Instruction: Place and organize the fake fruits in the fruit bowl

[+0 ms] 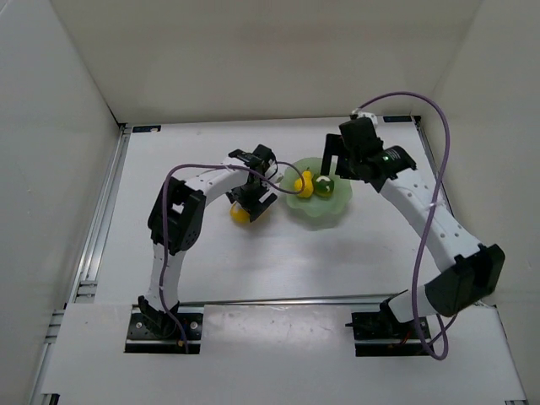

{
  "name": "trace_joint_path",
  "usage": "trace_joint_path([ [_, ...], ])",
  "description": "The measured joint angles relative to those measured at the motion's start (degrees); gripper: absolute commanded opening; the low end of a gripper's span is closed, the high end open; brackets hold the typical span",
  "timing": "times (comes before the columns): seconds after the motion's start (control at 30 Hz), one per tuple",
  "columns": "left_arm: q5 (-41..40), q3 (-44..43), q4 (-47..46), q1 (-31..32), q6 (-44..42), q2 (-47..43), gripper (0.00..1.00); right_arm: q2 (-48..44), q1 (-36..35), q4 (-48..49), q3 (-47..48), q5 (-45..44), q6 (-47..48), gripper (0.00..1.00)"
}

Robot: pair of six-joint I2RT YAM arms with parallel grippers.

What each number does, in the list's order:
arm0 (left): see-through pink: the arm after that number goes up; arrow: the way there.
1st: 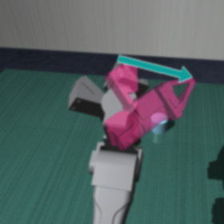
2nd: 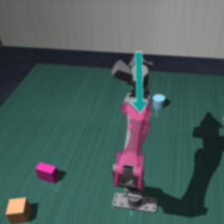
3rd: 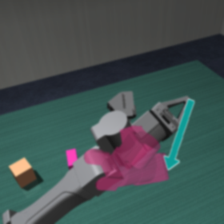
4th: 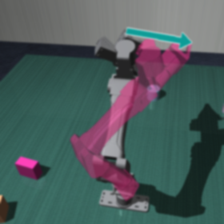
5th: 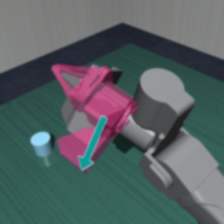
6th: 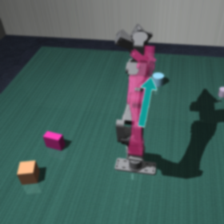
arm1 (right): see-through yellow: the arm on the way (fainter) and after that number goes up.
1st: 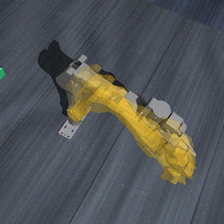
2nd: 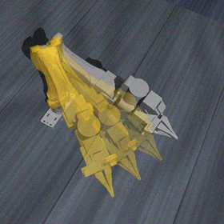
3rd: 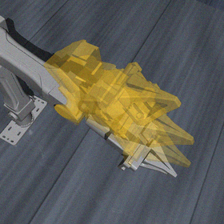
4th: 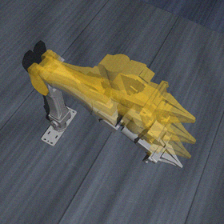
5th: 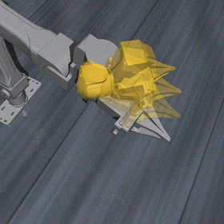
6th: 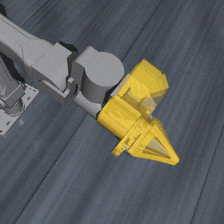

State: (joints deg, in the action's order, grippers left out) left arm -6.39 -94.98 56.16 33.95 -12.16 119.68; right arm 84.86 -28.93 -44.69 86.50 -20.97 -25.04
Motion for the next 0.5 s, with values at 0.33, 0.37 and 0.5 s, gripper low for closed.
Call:
trace_joint_path([
  [0.33, 4.7, 0.5, 2.1, -0.1, 1.2, 2.8, 0.69, -6.1, 2.0, -0.4, -13.2, -3.6, -3.0, 1.0],
  [0.37, 5.1, 0.7, 2.1, -0.1, 1.3, 2.8, 0.63, -6.1, 2.0, -0.5, -13.4, -3.9, -3.3, 1.0],
  [0.5, 6.6, 0.8, 2.1, -0.1, 1.0, 2.2, 0.35, -6.5, 2.0, -0.3, -13.7, -4.3, -4.4, 1.0],
])
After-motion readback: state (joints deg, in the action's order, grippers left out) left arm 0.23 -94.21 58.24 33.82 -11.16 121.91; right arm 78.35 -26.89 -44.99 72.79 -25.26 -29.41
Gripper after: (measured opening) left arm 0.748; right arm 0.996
